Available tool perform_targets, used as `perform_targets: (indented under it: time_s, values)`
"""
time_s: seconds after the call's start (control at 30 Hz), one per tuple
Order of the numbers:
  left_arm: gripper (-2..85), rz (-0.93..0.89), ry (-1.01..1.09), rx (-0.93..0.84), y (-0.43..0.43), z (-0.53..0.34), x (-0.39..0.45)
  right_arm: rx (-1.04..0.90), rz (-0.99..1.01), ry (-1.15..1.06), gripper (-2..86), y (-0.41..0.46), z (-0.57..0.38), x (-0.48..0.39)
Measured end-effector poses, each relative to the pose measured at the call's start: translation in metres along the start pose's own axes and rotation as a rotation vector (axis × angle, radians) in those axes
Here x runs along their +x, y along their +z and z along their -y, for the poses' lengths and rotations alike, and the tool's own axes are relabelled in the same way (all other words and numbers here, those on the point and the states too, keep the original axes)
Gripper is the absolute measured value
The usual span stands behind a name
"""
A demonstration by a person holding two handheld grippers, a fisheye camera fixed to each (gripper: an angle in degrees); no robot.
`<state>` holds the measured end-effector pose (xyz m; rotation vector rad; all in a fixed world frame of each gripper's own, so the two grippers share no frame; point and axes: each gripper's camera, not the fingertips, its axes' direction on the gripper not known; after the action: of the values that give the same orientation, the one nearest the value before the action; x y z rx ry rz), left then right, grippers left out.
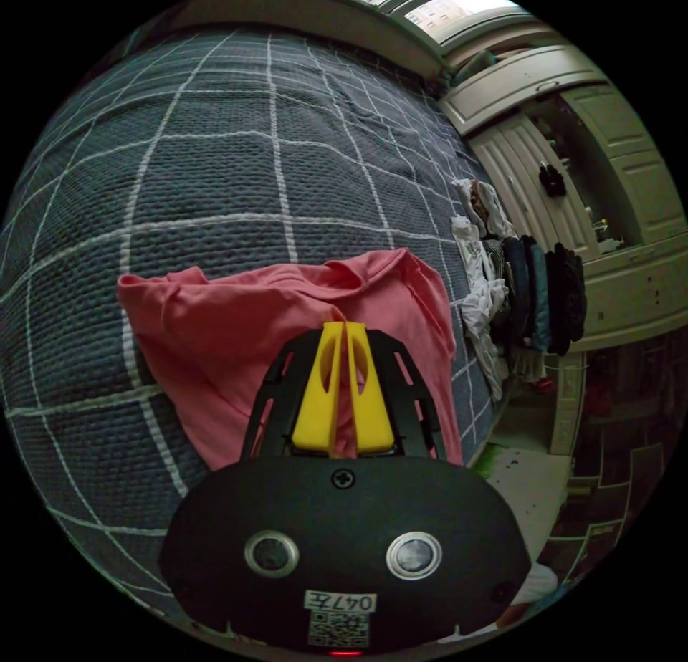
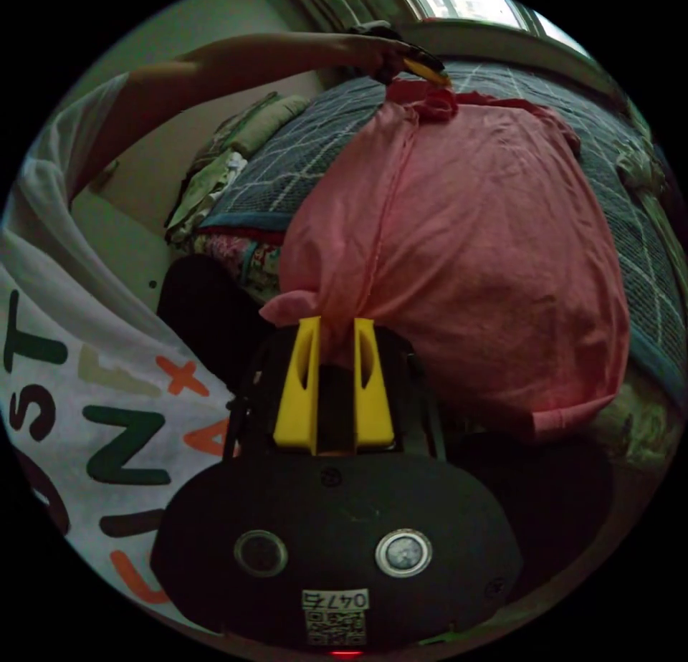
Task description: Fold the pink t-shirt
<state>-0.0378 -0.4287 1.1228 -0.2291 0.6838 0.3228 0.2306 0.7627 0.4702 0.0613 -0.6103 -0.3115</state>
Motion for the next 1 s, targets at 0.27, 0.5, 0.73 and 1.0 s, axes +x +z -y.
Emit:
perform_targets:
  time_s: [0.27,0.5,0.73,1.0]
  values:
    - [-1.0,0.087,0.046,-0.015,0.019,0.008,0.017,-0.047,-0.041,0.02,2.5,-0.016,0.016,-0.001]
    - [-1.0,0.101,0.051,-0.03,0.034,0.009,0.026,0.182,0.039,-0.353,0.6,-0.01,0.039,-0.079]
    - [-1.0,0.14,0.077,-0.054,0.04,0.006,0.039,-0.162,-0.019,-0.606,-0.5,0.126,0.088,-0.134]
    - [-1.0,0.176,0.1,-0.069,0.047,0.004,0.052,-0.028,0.039,-0.575,-0.5,0.111,0.112,-0.131]
